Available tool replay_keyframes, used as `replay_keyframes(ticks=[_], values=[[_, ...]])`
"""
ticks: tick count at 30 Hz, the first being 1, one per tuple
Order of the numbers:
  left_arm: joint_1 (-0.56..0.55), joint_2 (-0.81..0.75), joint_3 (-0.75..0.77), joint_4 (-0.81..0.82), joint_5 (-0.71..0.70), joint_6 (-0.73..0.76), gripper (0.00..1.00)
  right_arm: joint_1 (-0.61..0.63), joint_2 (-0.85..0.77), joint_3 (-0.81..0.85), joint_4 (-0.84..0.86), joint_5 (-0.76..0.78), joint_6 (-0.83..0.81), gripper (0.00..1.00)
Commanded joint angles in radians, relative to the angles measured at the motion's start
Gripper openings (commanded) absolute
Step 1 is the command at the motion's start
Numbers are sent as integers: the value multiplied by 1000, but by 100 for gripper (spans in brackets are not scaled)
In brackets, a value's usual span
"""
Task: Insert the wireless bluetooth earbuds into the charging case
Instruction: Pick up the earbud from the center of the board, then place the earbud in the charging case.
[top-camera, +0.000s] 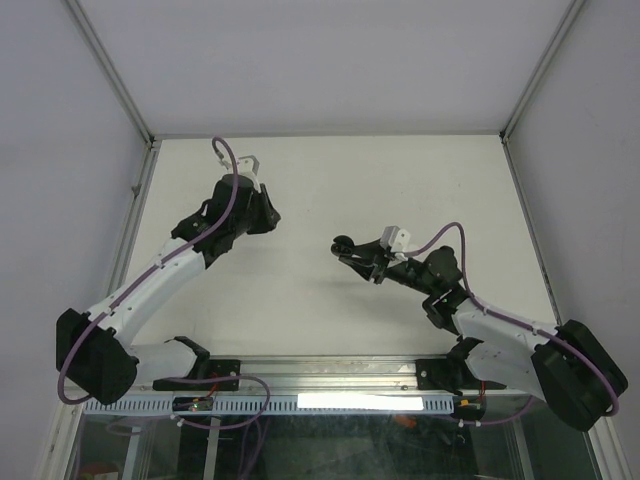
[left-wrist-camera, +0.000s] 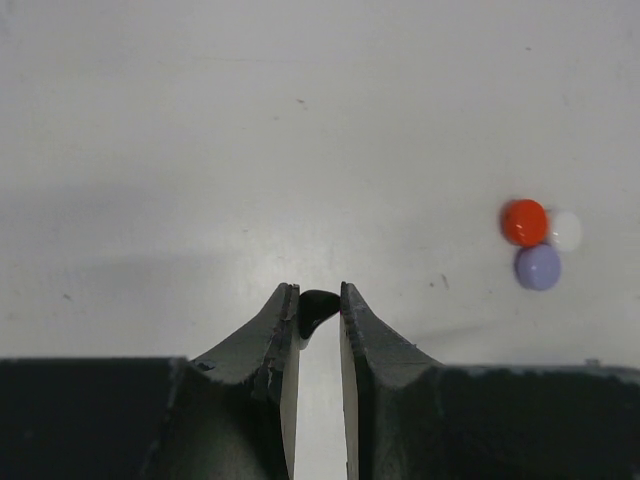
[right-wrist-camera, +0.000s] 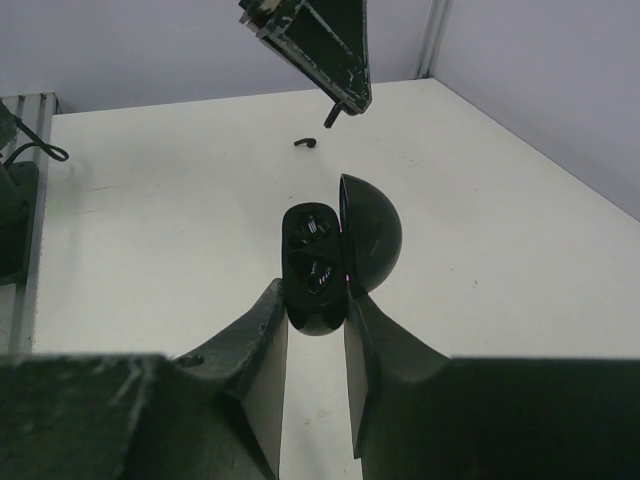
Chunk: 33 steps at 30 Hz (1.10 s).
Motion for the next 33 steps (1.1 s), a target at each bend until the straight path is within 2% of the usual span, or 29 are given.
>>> replay_keyframes(ticks=[1, 9, 20, 33], values=[[-116, -83, -40, 140, -68, -72, 5, 12, 14, 8, 128, 64, 18, 0], [-310, -149, -72, 284, -178, -89, 5, 23, 52, 17, 164, 112, 32, 0], [-499, -200, -130, 512, -275, -38, 5, 28, 104, 27, 241, 158, 70, 0], [-583, -128, -200, 744, -254, 85, 5, 28, 95, 22, 260, 128, 87, 0]])
